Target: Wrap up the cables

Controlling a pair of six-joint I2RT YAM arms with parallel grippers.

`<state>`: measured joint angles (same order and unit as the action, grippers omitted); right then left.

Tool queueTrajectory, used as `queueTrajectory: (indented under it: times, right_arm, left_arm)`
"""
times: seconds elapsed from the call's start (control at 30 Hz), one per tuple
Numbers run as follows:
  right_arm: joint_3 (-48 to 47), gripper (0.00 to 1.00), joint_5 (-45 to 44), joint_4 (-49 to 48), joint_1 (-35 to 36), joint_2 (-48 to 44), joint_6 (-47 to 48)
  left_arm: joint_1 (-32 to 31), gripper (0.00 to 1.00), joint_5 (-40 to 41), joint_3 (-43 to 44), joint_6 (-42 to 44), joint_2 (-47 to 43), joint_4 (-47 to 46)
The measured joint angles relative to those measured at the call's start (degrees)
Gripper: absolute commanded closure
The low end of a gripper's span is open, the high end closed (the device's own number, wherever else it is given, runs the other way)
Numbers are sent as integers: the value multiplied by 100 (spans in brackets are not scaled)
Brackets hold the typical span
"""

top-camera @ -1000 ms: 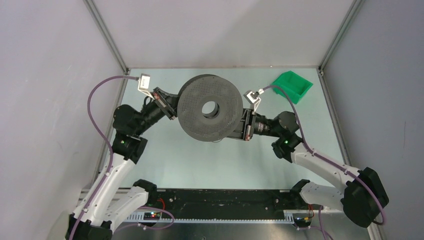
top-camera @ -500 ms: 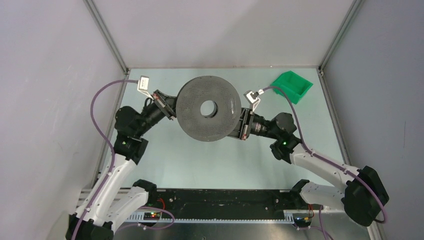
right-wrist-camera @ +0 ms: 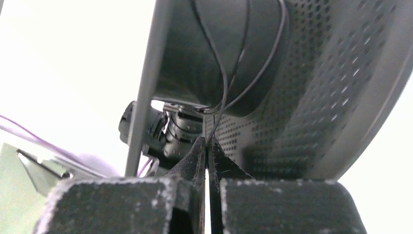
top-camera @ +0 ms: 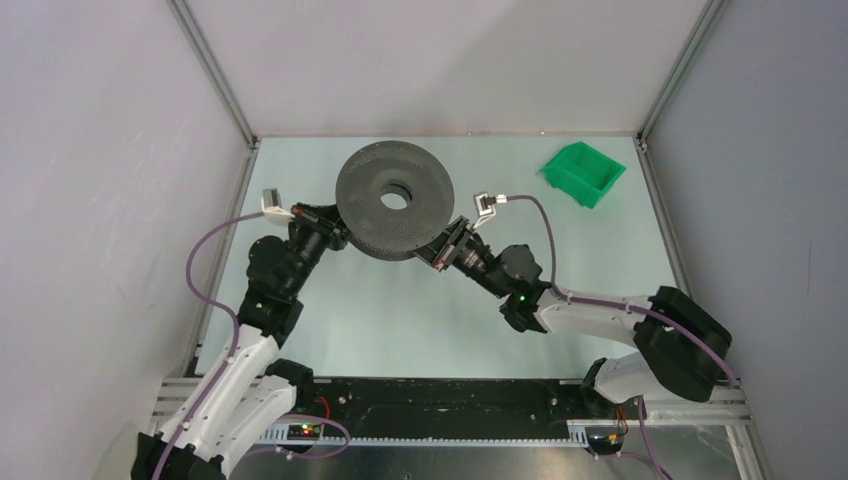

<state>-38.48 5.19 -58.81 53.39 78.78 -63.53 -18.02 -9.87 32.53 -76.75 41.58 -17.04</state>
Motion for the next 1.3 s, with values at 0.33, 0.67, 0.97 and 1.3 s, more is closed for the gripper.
queueTrajectory:
  times: [0.33, 0.67, 0.97, 1.3]
  right_arm:
    - [-157, 100, -1950, -358, 466, 597, -94]
    - [-496, 100, -2750, -199, 579, 909, -92]
    - [-817, 94, -3060, -4, 798, 1272, -328]
    - [-826, 88, -3045, 822, 841, 997, -398]
  left_arm:
    - [-83, 100, 828, -476, -682, -42, 166]
    - [-81, 100, 1237, -483, -754, -48, 269]
    - [-79, 100, 1578, -662, -876, -136, 308]
    - [-81, 100, 1668, -844, -876, -341, 398]
